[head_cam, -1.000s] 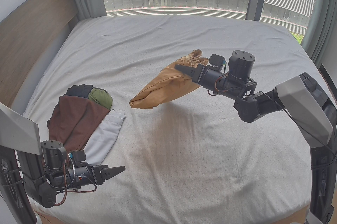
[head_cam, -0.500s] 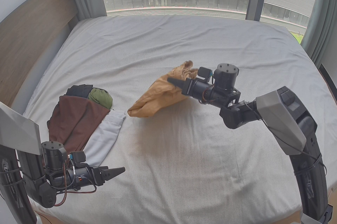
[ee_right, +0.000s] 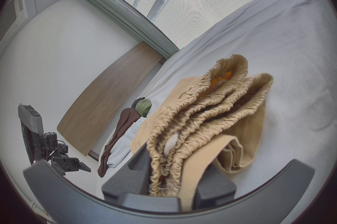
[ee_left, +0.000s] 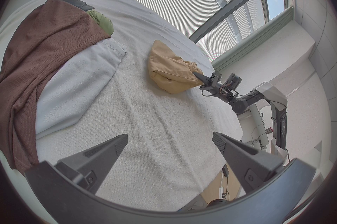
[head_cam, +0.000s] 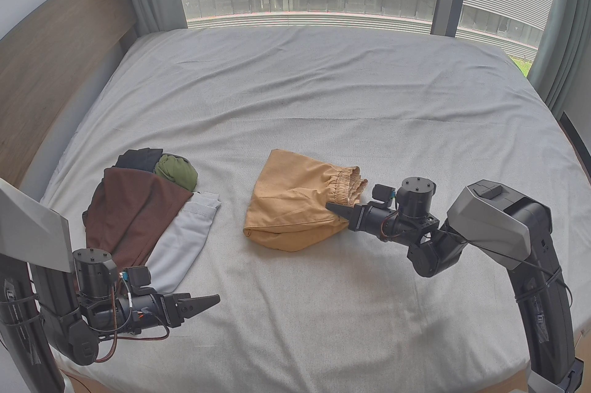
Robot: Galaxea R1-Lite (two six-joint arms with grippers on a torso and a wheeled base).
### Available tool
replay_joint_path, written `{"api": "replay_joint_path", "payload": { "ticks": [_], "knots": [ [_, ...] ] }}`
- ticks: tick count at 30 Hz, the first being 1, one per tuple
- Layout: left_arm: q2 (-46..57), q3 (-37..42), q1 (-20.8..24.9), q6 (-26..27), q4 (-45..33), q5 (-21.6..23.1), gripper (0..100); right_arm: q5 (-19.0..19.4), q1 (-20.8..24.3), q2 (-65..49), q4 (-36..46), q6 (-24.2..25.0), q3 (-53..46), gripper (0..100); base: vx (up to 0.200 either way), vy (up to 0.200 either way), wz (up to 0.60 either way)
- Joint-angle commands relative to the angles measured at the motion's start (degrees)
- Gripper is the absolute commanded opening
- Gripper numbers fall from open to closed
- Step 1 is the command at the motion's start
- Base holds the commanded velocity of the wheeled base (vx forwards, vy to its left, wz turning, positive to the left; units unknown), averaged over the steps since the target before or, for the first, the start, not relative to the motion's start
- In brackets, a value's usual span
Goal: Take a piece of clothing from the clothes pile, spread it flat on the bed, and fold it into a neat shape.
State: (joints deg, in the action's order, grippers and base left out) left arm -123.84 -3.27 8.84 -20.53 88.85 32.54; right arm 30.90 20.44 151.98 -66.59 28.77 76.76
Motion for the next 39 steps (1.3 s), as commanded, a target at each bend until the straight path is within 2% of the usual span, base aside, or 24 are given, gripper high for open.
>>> {"api": "replay_joint_path", "payload": {
  "ticks": [1,7,11,18,19,25,34,39],
  "knots": [
    [0.0,0.0,0.0,0.0,0.0,0.1,100,0.0,-1.1,-0.8,-2.8,0.0,-5.7,0,0.000,0.000,0.00],
    [0.1,0.0,0.0,0.0,0.1,0.1,100,-0.2,-0.6,-0.4,-5.5,0.1,-9.0,0,0.000,0.000,0.00],
    [0.1,-0.1,-0.1,0.0,0.1,0.1,100,-1.6,-0.5,1.3,-7.1,0.1,-8.7,0,0.000,0.000,0.00],
    [0.2,-0.2,-0.1,0.0,0.1,0.1,100,-1.7,-0.4,1.5,-9.6,0.1,-8.6,0,0.000,0.000,0.00],
    [0.2,-0.2,-0.1,0.0,0.1,0.1,100,-1.8,-0.4,1.5,-9.8,0.1,-8.4,100,0.000,0.000,0.00],
    [0.4,-0.1,-0.1,0.1,0.1,0.1,100,-1.9,-1.5,0.2,-10.0,-0.5,-10.8,100,0.000,0.000,0.00],
    [0.4,-0.4,-0.2,0.0,0.1,0.0,100,-1.8,-8.3,-11.3,-11.6,-0.7,-18.3,100,0.000,0.000,0.00],
    [0.1,-0.7,-0.2,0.0,0.1,0.0,100,-1.8,-8.1,-16.5,-11.0,-0.1,-19.2,100,0.000,0.000,0.00]
  ]
}}
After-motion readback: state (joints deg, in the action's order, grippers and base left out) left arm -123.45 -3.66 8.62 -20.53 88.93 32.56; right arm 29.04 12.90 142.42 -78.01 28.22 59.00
